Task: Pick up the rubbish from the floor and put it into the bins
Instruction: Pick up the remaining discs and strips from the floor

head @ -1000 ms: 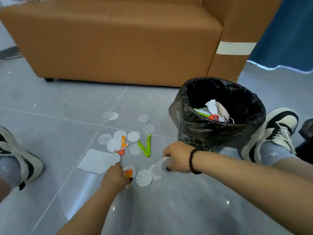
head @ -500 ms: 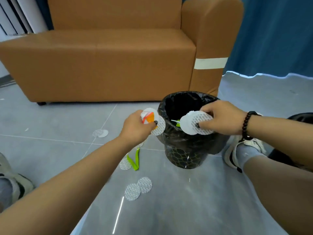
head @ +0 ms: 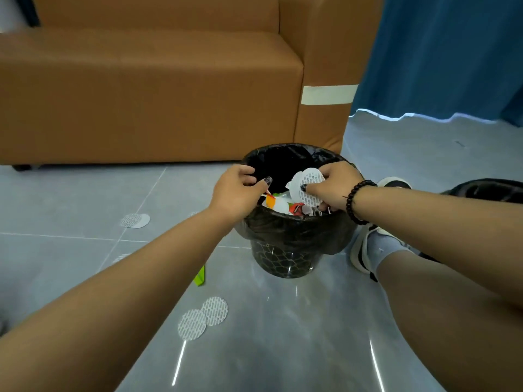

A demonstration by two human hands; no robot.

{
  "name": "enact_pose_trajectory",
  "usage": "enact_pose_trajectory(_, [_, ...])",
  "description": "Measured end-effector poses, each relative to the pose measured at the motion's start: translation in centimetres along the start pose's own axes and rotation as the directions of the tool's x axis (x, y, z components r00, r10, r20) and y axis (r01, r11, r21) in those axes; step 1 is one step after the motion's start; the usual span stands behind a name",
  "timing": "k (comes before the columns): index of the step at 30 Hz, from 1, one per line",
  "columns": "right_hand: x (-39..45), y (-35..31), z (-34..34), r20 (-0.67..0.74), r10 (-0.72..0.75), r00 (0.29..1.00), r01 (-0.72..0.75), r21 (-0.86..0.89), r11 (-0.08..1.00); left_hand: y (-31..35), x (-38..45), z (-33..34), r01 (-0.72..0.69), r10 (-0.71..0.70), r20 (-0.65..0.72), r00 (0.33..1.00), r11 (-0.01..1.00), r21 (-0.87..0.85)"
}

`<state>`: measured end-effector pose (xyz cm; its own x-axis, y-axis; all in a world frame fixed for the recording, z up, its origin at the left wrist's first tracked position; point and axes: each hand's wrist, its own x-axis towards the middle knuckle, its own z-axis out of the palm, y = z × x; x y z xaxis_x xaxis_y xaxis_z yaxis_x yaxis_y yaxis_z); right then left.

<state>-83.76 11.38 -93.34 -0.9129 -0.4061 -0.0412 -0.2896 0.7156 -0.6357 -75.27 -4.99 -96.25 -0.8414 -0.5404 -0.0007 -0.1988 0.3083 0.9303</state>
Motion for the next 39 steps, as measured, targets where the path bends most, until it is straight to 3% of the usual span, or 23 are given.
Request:
enact_pose_trajectory(4, [0.5, 1.6, -0.2, -0.047, 0.018, 0.999, -0.02, -0.042, 0.999, -0.9, -3.1, 0.1, 0.078, -0.092, -0.045, 0.995, 0.965, -0.251])
enact_pose_trajectory(9, [0.9, 1.8, -0.2, -0.091, 0.031, 0.995, -0.036, -0.056, 0.998, -4.0, -5.7, -2.4, 0.195, -0.225, -0.05, 0.973, 0.922, -0.335])
enact_pose_trajectory(11, [0.4, 0.9, 0.0, -0.149, -0.058, 0.987, 0.047, -0.077, 0.996, -5.6, -6.3, -3.9, 0.239, -0.275, -0.057, 0.96, 0.907, -0.346])
enact_pose_trajectory(14, [-1.0, -1.6, 1.1, -0.176, -0.318, 0.932, 0.281, -0.206, 0.937, -8.2, -6.7, -6.3, 0.297, -0.347, -0.073, 0.935, 0.878, -0.377])
enact_pose_trajectory(17, [-3.1, -4.7, 3.4, 0.003, -0.555, 0.832, 0.534, -0.279, 0.798, -11.6, -7.0, -9.3, 0.331, -0.415, -0.125, 0.901, 0.845, -0.421])
enact_pose_trajectory(20, [-4.7, -7.0, 6.9, 0.246, -0.635, 0.732, 0.68, -0.321, 0.66, -15.8, -7.5, -12.3, 0.366, -0.504, -0.228, 0.833, 0.812, -0.455])
enact_pose_trajectory(23, [-4.9, -8.1, 11.5, 0.427, -0.55, 0.718, 0.693, -0.362, 0.623, -21.0, -8.2, -14.6, 0.439, -0.605, -0.332, 0.724, 0.775, -0.455])
enact_pose_trajectory(27, [-4.2, -6.9, 18.8, 0.586, -0.289, 0.757, 0.586, -0.413, 0.697, -25.7, -8.8, -15.2, 0.535, -0.654, -0.416, 0.632, 0.757, -0.376])
enact_pose_trajectory(29, [-4.2, -5.9, 21.9, 0.618, -0.164, 0.769, 0.502, -0.424, 0.754, -26.4, -9.0, -14.5, 0.557, -0.622, -0.433, 0.652, 0.781, -0.283])
enact_pose_trajectory(34, [-5.0, -3.4, 26.4, 0.549, 0.014, 0.836, 0.205, -0.335, 0.92, -26.8, -7.9, -11.1, 0.445, -0.378, -0.406, 0.832, 0.891, 0.084])
enact_pose_trajectory(39, [-7.2, -1.0, 28.5, 0.394, 0.123, 0.911, 0.114, -0.527, 0.842, -27.6, -6.5, -9.3, 0.493, -0.346, -0.426, 0.836, 0.815, 0.305])
